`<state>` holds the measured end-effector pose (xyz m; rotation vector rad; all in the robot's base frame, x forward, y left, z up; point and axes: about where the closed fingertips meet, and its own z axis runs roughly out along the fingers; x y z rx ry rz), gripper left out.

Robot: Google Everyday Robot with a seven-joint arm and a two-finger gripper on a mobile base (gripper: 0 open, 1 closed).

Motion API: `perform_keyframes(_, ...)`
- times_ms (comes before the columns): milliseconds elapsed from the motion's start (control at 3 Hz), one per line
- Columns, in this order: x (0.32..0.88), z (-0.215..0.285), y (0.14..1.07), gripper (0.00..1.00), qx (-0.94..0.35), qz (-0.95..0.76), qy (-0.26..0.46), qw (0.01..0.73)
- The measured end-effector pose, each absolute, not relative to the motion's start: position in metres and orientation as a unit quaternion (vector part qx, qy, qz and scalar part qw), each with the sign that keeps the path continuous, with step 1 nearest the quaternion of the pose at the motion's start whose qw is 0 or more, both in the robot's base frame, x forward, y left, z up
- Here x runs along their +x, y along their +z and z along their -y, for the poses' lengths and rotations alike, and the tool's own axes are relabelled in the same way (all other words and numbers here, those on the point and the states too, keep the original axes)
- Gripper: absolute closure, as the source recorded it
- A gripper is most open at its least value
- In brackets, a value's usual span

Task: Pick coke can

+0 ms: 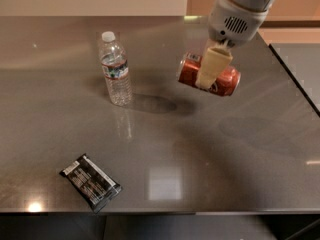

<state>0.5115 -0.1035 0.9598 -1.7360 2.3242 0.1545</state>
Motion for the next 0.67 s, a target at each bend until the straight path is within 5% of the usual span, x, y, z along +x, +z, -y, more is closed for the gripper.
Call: perform_keyframes(667,0.5235,0.0925,1.0032,1.00,-0.610,-0.773,0.054,0.166)
